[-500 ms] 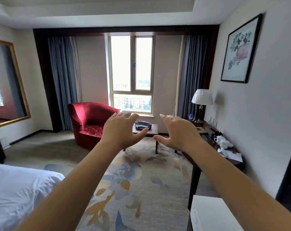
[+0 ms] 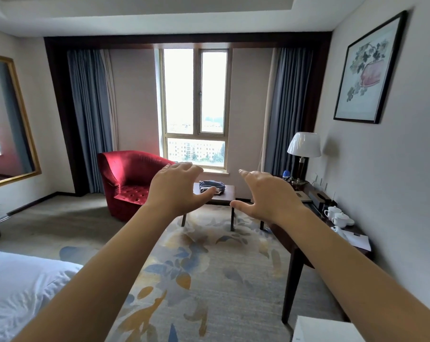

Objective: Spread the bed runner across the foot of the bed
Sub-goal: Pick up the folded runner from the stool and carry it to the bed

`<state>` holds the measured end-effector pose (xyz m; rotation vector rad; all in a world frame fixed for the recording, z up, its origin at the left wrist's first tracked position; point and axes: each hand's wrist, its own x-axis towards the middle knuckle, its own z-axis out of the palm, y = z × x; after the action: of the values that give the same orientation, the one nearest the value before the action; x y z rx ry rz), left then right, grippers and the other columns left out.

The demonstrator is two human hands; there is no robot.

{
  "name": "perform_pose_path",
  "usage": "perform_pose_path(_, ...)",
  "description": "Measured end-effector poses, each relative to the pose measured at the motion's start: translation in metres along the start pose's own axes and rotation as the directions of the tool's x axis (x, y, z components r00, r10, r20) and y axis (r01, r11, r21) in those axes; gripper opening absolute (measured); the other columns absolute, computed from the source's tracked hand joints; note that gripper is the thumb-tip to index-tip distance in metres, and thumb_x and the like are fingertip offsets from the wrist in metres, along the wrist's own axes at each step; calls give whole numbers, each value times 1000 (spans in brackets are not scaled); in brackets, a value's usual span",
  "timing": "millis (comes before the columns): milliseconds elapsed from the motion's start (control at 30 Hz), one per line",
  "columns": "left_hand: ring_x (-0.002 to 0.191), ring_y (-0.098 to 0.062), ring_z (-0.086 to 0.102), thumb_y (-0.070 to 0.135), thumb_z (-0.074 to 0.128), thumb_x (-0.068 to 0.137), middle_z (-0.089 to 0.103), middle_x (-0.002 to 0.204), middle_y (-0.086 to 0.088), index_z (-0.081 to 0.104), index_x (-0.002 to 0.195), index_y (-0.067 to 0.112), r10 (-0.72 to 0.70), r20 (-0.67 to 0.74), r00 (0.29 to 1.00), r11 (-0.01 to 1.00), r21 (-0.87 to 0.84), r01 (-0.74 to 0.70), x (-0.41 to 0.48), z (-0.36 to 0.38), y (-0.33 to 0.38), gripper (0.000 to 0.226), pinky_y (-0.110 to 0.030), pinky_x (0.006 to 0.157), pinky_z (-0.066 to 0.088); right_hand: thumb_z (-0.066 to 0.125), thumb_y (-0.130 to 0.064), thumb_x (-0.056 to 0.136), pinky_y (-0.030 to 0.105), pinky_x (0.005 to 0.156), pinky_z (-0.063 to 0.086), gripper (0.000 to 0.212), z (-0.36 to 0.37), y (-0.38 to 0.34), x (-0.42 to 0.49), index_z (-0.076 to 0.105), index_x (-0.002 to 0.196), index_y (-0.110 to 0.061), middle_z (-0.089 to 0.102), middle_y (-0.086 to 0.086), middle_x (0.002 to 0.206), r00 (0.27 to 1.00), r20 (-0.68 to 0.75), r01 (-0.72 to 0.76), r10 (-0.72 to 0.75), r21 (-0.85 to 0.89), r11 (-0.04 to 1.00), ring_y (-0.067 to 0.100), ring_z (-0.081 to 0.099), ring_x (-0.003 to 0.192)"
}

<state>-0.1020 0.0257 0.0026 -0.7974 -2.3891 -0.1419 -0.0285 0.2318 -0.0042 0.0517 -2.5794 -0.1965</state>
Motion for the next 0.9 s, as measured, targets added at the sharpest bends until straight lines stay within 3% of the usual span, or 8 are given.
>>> perform_pose_path(200, 117, -16, 52, 76, 12, 67, 59, 125, 5, 55, 126, 27, 0, 0, 1000, 1000, 25, 0, 57, 37, -42, 88, -34, 96, 40, 44, -73, 81, 32, 91, 48, 86, 35, 3, 69, 28, 147, -21, 54, -1, 134, 1000, -8, -24, 24, -41, 999, 17, 53, 121)
perform_pose_path(400, 114, -16, 54, 75, 13, 68, 60, 122, 5, 55, 125, 27, 18, -25, 1000, 999, 50, -16, 118, 79, -89, 86, -33, 91, 43, 45, -72, 82, 35, 96, 48, 84, 68, 5, 153, 32, 146, -20, 54, 0, 134, 999, -25, -30, 28, -61, 998, 18, 52, 120)
perform_pose_path(900, 121, -17, 51, 75, 18, 72, 56, 131, 5, 47, 133, 29, 23, -15, 1000, 1000, 12, -23, 264, 210, -165, 82, -34, 96, 40, 42, -72, 83, 33, 95, 47, 80, 194, 59, 322, 35, 144, -20, 57, 1, 130, 1000, -26, -15, 13, -79, 997, 18, 55, 117)
